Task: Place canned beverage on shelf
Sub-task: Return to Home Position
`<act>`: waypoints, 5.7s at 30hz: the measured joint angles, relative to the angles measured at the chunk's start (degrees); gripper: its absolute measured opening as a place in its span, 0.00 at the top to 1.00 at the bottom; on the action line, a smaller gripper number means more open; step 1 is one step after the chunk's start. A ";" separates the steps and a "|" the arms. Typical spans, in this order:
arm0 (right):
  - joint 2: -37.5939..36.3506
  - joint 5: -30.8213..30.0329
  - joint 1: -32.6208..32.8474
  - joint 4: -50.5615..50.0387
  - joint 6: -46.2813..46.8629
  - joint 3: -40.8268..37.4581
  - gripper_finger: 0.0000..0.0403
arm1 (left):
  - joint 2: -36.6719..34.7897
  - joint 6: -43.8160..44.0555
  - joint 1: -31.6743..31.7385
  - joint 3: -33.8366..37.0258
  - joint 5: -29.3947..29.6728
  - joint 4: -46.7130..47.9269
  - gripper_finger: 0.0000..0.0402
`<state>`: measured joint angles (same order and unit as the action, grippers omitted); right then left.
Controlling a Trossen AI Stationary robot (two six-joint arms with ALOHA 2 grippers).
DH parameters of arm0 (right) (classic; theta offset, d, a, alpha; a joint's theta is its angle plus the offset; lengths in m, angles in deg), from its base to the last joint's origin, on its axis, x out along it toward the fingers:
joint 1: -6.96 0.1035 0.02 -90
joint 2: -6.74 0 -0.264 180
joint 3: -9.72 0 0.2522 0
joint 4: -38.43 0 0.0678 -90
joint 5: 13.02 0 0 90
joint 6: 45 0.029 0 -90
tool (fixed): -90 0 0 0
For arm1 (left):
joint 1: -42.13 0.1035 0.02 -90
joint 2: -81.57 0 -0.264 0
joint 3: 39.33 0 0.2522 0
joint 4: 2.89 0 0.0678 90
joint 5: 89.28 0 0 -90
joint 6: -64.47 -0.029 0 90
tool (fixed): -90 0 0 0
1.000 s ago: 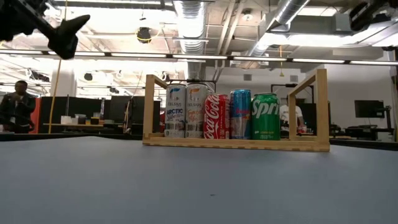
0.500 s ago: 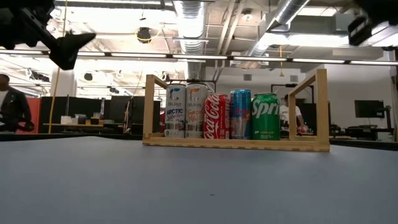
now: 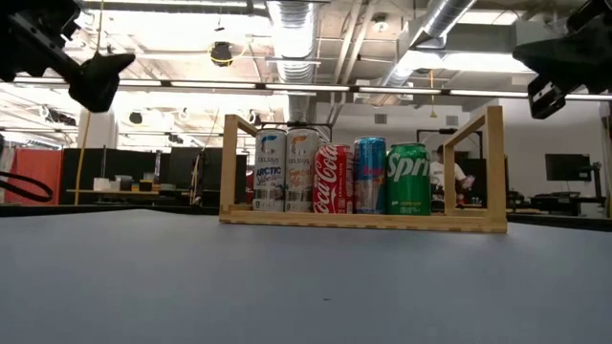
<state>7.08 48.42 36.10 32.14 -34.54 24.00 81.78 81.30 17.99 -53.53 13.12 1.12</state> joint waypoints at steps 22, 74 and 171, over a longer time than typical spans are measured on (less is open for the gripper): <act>0.02 0.15 0.00 -2.94 -0.35 -0.09 1.00 | 0.01 -1.16 0.02 0.08 2.23 2.36 0.08; 0.00 0.17 0.00 -2.57 -0.35 -0.20 1.00 | 0.28 -11.45 0.00 0.08 -9.19 7.68 0.08; 0.00 0.17 0.02 -2.56 -0.37 -0.22 1.00 | 0.28 -11.27 0.00 0.08 -9.21 7.68 0.08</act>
<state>7.08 48.59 36.12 29.58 -34.91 23.78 82.06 70.03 17.99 -53.45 3.90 8.80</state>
